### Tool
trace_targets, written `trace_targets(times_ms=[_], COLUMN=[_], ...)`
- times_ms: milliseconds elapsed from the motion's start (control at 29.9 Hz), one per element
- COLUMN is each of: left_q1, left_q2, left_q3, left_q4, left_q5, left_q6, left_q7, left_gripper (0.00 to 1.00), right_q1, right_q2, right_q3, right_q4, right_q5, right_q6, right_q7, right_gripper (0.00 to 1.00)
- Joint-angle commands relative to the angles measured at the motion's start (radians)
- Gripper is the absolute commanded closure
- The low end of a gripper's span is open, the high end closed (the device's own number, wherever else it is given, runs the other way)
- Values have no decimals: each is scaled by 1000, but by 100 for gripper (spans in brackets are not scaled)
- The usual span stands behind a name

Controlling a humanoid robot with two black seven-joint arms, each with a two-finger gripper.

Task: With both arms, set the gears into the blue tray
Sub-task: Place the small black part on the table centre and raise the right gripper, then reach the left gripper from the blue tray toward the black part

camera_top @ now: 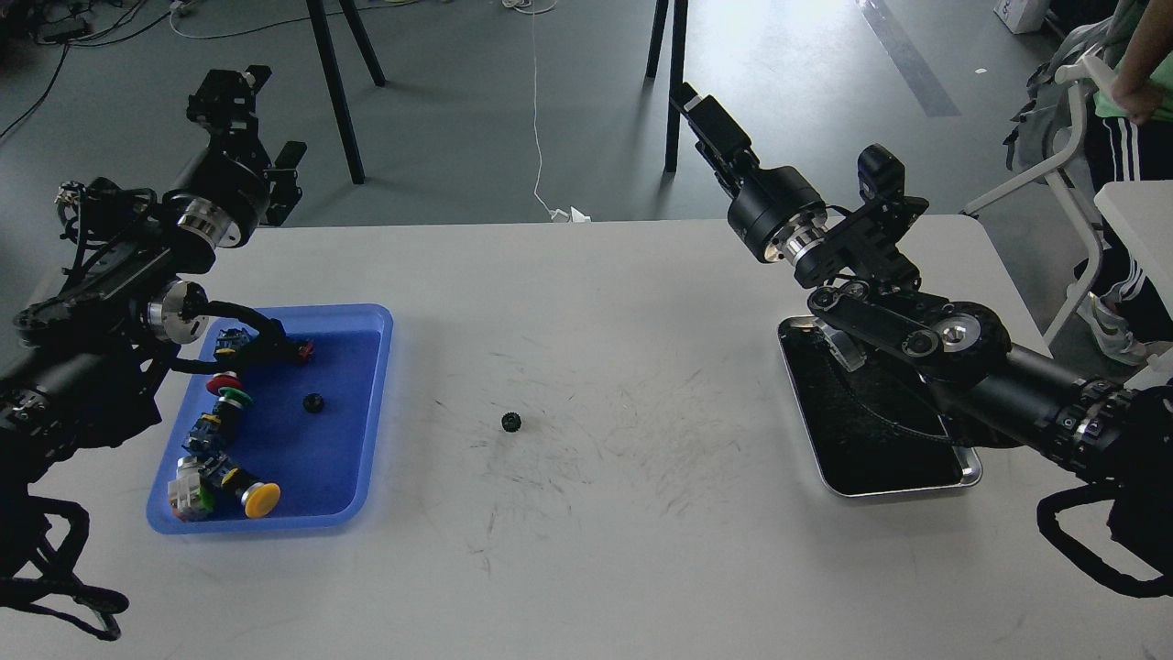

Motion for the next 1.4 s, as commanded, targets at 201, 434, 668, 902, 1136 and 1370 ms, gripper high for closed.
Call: trace_targets(times_ms=[201,434,668,902,1136,1370], left_q1=[9,9,-5,-31,-84,-158], left_q2=[-4,16,32,168,248,371], left_q3=[130,70,154,176,329,423], left_q4=[-21,-56,-94,-316,-463,-735], left_q5=[-9,-12,-2,112,240,441], left_q6=[-5,-5,25,36,65,129], left_q7=[0,0,0,0,0,0], left_gripper=[1,2,2,1,1,1], right_q1=[-16,-58,-76,-101,-118,-141], right_q2=[-60,-60,-66,-77,-94,-106], right_q3=[85,154,186,212,237,255], right_q4=[-4,-3,-1,2,11,34], right_q5=[170,170,170,172,172,172], right_q6=[0,-3,-3,-3,-1,-1], right_q7=[0,0,0,0,0,0], right_gripper=[5,5,5,5,5,5])
